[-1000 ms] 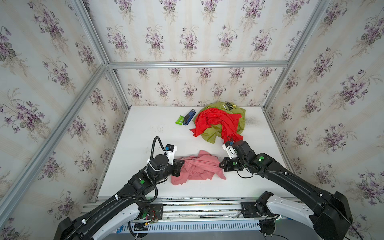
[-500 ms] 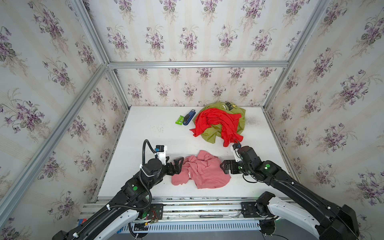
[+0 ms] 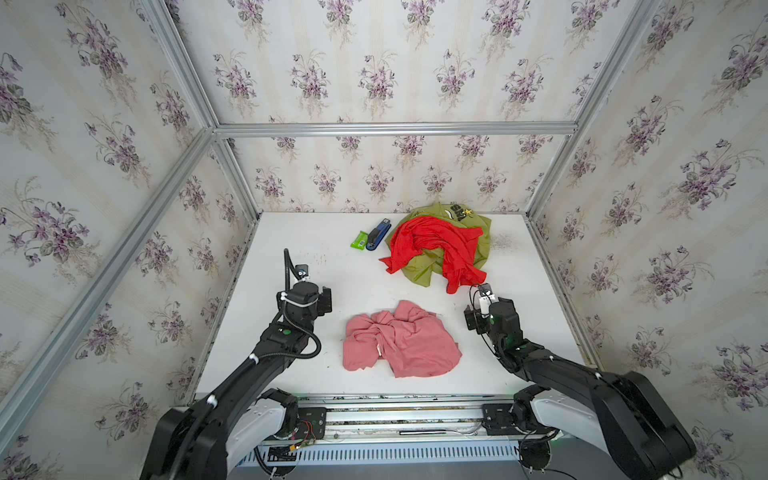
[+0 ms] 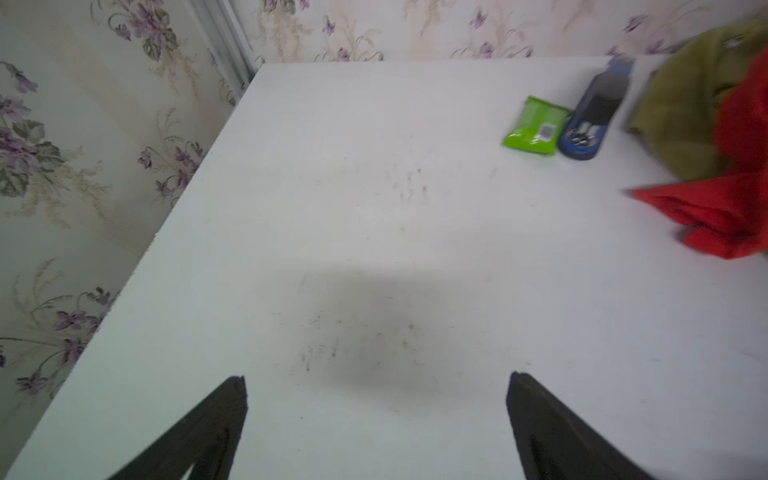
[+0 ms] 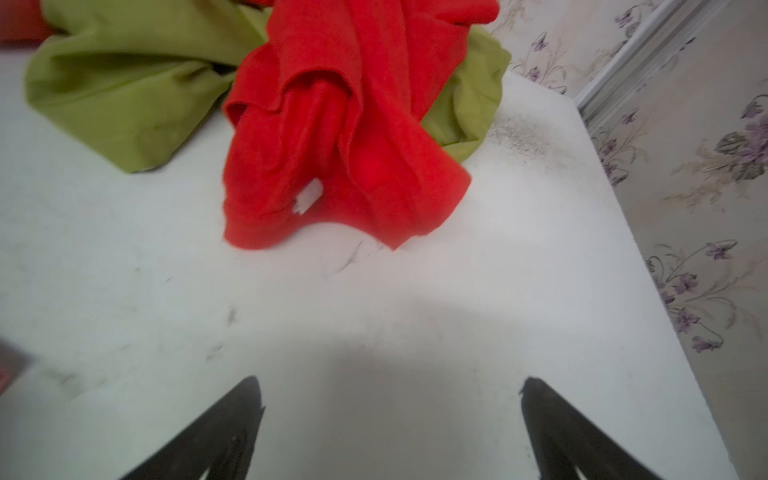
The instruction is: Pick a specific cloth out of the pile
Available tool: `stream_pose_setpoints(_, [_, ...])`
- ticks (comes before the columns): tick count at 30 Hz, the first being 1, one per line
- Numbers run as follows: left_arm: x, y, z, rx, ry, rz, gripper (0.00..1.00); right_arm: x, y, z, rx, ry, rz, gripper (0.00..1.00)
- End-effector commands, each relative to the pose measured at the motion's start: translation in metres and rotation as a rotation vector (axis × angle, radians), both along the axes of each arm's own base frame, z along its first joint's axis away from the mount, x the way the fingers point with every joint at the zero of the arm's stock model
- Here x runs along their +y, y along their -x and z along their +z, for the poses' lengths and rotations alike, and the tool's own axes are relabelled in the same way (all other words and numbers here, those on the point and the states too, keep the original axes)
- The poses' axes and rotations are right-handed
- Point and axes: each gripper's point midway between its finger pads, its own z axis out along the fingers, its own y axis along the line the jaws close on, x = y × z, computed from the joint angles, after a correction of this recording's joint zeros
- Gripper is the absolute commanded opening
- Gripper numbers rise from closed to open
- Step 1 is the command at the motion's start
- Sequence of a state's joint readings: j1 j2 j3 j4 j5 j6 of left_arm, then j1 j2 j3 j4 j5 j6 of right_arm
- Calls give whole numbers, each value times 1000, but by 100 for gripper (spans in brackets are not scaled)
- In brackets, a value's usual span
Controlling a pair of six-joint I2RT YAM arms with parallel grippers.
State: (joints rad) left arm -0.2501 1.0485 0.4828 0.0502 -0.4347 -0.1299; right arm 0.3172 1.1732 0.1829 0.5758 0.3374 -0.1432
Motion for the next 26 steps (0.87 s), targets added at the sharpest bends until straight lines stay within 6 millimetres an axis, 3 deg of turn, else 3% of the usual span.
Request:
stream_pose_setpoints(1, [13, -32, 17, -150, -2, -52, 100, -10, -34, 72, -393, -67, -12, 99])
stream_pose_setpoints(2, [11, -33, 25, -229, 3, -78, 100, -19, -38, 72, -419, -82, -51, 100])
stream_pose_setpoints(5, [-2, -37, 38, -354, -32, -188, 100, -33, -44, 45, -374, -146, -86, 100])
stream_pose_setpoints(8, [4, -42, 28, -368, 11, -180, 100, -33, -58, 39, -342, -133, -87, 100])
stream_pose_setpoints(9, [7, -43, 17, -355, 26, -166, 100, -34, -61, 38, -315, -133, -104, 100])
stream_pose_setpoints(11, [14, -46, 13, -397, 28, -134, 99, -50, -72, 32, -251, -117, -216, 100])
stream_pose_setpoints(18, [17, -50, 7, -332, 67, -144, 100, -47, -89, 23, -156, -148, -179, 100])
stream_pose_setpoints(26, [16, -47, 10, -358, 54, -141, 100, -48, -88, 24, -156, -171, -166, 100])
